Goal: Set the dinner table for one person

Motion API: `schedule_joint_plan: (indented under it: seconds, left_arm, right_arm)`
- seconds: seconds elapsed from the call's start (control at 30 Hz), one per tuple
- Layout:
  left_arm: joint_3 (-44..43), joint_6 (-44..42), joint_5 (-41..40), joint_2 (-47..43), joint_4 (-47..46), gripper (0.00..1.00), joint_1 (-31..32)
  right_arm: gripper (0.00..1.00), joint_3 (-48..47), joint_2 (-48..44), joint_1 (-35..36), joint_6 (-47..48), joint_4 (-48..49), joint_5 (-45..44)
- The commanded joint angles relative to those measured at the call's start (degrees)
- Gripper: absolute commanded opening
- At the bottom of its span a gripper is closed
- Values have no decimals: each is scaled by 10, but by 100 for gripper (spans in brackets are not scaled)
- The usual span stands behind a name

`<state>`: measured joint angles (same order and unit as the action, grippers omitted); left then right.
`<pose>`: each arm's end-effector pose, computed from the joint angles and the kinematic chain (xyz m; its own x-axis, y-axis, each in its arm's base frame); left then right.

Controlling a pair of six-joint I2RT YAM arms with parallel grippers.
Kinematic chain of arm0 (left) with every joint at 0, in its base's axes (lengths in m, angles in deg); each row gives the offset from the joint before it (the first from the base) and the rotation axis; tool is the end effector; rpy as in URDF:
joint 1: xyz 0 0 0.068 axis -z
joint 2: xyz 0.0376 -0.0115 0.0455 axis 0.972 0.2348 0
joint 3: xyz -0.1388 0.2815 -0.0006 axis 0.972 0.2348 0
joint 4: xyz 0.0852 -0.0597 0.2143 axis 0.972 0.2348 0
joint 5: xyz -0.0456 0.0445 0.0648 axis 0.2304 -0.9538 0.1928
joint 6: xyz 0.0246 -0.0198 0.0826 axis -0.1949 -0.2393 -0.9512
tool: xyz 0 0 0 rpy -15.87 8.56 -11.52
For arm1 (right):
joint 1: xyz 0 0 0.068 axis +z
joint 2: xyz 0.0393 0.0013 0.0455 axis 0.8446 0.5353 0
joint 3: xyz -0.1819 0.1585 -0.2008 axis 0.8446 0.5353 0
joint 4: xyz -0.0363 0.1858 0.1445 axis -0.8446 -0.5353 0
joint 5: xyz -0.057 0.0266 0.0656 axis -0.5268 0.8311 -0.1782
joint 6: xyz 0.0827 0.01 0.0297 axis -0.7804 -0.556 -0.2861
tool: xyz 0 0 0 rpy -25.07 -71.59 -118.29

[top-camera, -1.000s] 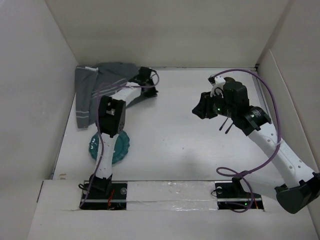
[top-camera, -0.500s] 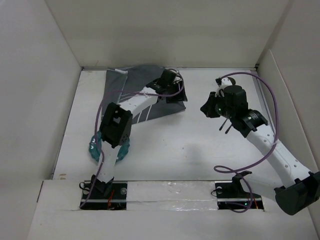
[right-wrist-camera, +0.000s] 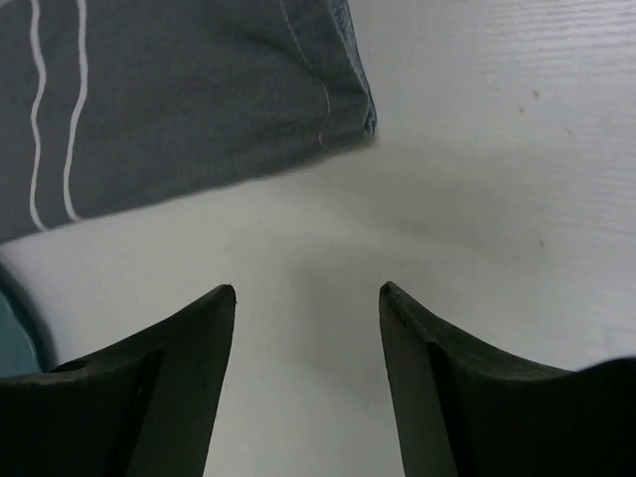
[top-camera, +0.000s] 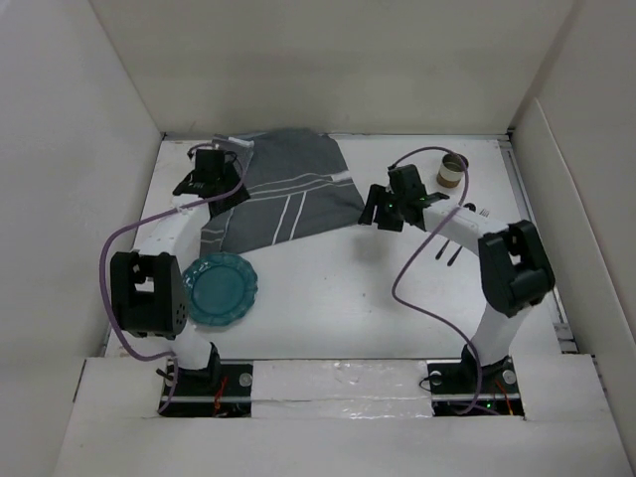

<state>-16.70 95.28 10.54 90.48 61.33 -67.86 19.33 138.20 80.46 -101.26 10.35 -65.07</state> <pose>0.3725 -0.0511 0.3194 -0.5338 -0.3902 -0.7502 -0.1730 0.9188 -0.3548 0.3463 0.1577 0.2403 -0.8190 0.1926 -0.5405 -0.0722 0.9000 0.4300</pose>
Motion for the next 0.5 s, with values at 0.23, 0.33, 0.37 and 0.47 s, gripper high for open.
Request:
schedule_joint_plan:
  seconds: [0.23, 0.33, 0.37, 0.47]
  left_arm:
    - [20, -82, -89, 77, 53, 60, -21]
    - [-4, -78, -108, 117, 60, 60, -21]
    - [-8, -75, -113, 125, 59, 59, -21]
    - [-28, -70, -121, 151, 58, 58, -21]
  right_arm:
    - [66, -132, 147, -3, -74, 19, -42]
    - [64, -149, 173, -3, -88, 9, -51]
    - [63, -149, 177, -3, -92, 14, -51]
    - [59, -147, 189, -9, -113, 29, -45]
